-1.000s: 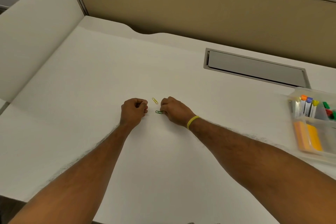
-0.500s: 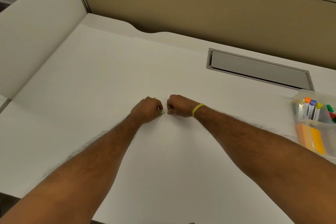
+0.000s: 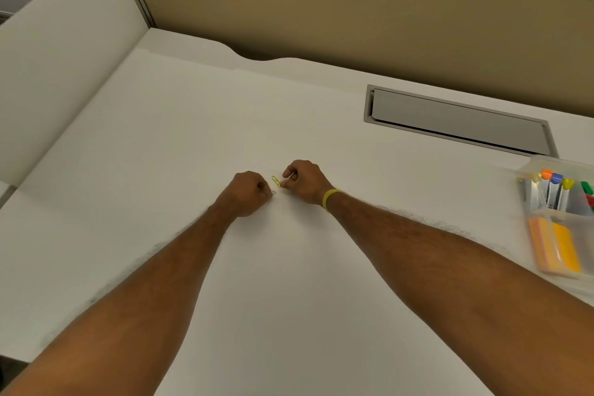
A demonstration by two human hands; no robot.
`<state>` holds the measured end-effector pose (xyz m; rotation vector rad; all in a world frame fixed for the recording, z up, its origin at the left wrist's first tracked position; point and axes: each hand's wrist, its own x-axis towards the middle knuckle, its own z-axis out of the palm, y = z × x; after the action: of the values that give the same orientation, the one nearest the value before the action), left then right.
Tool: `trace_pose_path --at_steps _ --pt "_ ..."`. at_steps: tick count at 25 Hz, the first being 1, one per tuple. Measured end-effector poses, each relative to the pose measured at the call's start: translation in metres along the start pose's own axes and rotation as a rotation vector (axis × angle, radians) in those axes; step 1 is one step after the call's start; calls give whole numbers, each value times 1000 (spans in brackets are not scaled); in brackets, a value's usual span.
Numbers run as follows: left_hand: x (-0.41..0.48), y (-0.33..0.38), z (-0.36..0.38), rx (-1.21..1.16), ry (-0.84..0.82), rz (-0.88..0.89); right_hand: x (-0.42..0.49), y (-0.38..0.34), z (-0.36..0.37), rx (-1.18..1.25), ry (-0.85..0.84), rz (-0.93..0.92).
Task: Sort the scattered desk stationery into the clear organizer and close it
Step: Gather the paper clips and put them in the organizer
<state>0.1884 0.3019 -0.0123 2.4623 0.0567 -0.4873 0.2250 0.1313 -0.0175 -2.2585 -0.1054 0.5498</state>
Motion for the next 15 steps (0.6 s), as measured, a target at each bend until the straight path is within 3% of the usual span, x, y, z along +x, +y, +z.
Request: trace_pose_path --at_steps 4,8,15 --pt "-9 -21 -21 -192 129 -139 11 -16 15 -125 43 60" --pt "-12 -28 -27 -243 176 -169 18 -33 17 -323 -11 93" --pt "-17 -22 -19 -389 163 -190 4 -31 10 -408 -112 75"
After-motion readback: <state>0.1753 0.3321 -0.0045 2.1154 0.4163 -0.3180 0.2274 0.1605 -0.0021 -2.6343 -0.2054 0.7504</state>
